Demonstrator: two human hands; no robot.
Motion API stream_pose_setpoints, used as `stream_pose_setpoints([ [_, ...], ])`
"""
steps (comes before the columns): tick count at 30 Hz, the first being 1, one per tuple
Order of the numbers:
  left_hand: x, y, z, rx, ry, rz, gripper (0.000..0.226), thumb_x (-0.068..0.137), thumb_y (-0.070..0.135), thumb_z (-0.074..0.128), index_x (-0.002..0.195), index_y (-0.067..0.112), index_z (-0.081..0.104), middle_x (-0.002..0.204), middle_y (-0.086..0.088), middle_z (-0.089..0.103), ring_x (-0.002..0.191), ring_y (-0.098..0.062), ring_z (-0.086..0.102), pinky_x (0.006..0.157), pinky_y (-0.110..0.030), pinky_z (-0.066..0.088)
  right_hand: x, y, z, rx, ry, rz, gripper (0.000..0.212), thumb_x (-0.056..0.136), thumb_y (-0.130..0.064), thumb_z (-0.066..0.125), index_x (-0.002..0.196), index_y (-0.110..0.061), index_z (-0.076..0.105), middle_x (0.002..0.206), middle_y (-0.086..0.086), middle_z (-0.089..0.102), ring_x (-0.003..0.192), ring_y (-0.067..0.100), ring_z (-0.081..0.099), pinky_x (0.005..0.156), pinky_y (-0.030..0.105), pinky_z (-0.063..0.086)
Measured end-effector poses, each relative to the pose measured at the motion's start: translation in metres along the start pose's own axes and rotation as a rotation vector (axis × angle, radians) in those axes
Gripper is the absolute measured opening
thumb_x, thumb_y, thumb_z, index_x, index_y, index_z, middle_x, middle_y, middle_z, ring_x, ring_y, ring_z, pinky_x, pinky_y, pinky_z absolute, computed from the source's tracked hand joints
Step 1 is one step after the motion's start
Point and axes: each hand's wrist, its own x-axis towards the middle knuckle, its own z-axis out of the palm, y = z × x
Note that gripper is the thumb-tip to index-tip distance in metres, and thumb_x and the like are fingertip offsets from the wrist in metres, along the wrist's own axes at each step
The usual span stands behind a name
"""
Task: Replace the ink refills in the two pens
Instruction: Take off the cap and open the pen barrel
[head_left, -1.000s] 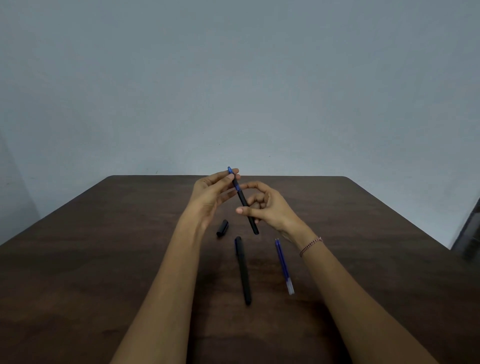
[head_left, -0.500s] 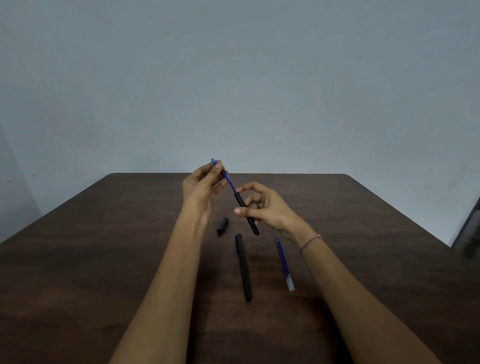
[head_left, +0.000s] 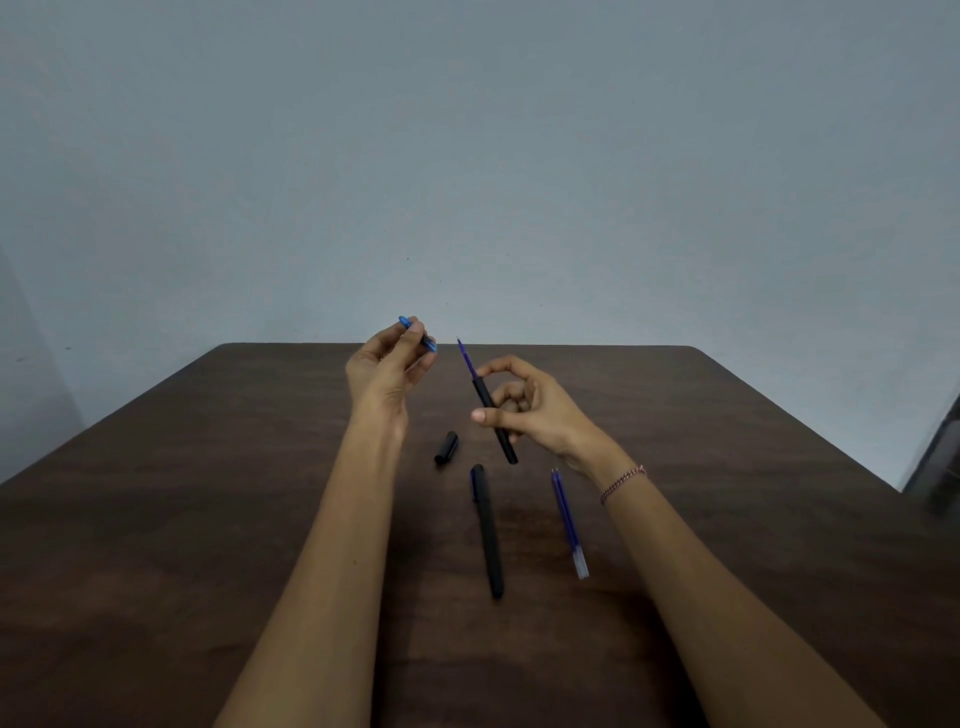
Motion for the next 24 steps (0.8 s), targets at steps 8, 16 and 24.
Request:
stream_pose_setpoints([
  [8, 0.016, -0.002, -0.021, 0.463, 0.072, -0.016, 0.023, 0.077, 0.002, 0.073, 0.096, 0.005, 0.061, 0.096, -0.014, 0.060, 0.070, -0.017, 0.066, 0.051, -0.019, 0.056, 0.001, -0.003, -0.001, 0.016, 0.139, -0.057, 0.040, 0.071, -0.011, 0.081, 0.103, -0.024, 0.060, 0.073, 0.000, 0.059, 0.059, 0.005, 0.056, 0.054, 0.017, 0.050],
  [16, 0.031, -0.012, -0.045, 1.212, 0.074, -0.197, 0.017, 0.073, 0.022, 0.078, 0.077, 0.015, 0.063, 0.074, -0.005, 0.070, 0.065, -0.014, 0.068, 0.075, -0.035, 0.058, 0.002, -0.004, -0.001, 0.053, 0.192, -0.044, 0.029, 0.071, -0.013, 0.080, 0.091, -0.021, 0.061, 0.075, -0.005, 0.063, 0.060, -0.001, 0.062, 0.052, 0.016, 0.052],
  [24, 0.028, -0.019, -0.043, 1.386, -0.016, -0.321, 0.021, 0.073, 0.019, 0.078, 0.084, 0.006, 0.067, 0.079, -0.009, 0.069, 0.063, -0.014, 0.064, 0.067, -0.028, 0.057, 0.002, -0.005, -0.001, 0.107, 0.207, -0.008, 0.025, 0.068, -0.017, 0.082, 0.086, -0.020, 0.064, 0.081, 0.008, 0.065, 0.065, 0.005, 0.066, 0.054, 0.016, 0.052],
])
